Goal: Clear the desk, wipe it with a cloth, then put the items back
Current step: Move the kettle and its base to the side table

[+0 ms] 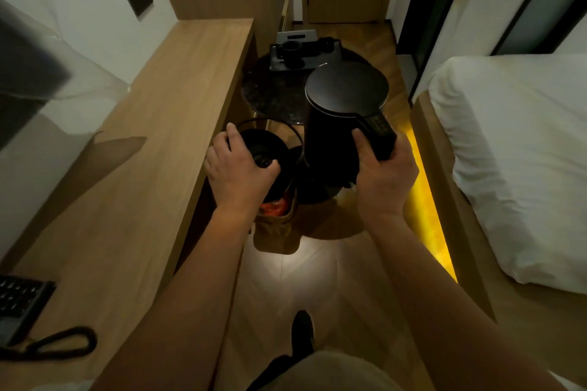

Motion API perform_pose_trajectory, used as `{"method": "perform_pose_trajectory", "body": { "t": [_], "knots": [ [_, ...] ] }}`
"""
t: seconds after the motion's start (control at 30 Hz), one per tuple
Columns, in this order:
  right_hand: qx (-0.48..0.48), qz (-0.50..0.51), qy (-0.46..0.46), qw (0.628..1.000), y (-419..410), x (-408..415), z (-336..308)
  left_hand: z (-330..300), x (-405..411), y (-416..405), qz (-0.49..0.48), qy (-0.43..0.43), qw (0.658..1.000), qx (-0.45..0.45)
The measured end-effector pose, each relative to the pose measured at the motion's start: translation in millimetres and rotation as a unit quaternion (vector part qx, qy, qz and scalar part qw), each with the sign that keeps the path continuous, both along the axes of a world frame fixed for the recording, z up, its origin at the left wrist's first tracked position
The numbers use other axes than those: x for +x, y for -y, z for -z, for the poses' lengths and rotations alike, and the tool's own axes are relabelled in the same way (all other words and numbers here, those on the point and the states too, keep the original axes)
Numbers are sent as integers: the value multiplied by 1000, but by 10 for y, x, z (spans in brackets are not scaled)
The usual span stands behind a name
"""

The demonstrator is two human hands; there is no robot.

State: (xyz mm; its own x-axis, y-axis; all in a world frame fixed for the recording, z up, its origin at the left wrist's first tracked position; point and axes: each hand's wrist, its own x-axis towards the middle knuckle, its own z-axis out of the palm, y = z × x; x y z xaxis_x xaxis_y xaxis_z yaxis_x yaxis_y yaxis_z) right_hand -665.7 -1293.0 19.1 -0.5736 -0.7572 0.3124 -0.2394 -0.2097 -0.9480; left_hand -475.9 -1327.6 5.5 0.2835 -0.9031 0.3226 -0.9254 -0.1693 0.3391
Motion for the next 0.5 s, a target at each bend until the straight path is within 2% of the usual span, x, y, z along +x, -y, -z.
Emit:
{"method": "perform_pose_trajectory", "body": {
  "t": [0.5],
  "knots": [
    [9,17,14,1000,1713,-146,4,16,-167,1761,2,9,1000,10]
  ]
}}
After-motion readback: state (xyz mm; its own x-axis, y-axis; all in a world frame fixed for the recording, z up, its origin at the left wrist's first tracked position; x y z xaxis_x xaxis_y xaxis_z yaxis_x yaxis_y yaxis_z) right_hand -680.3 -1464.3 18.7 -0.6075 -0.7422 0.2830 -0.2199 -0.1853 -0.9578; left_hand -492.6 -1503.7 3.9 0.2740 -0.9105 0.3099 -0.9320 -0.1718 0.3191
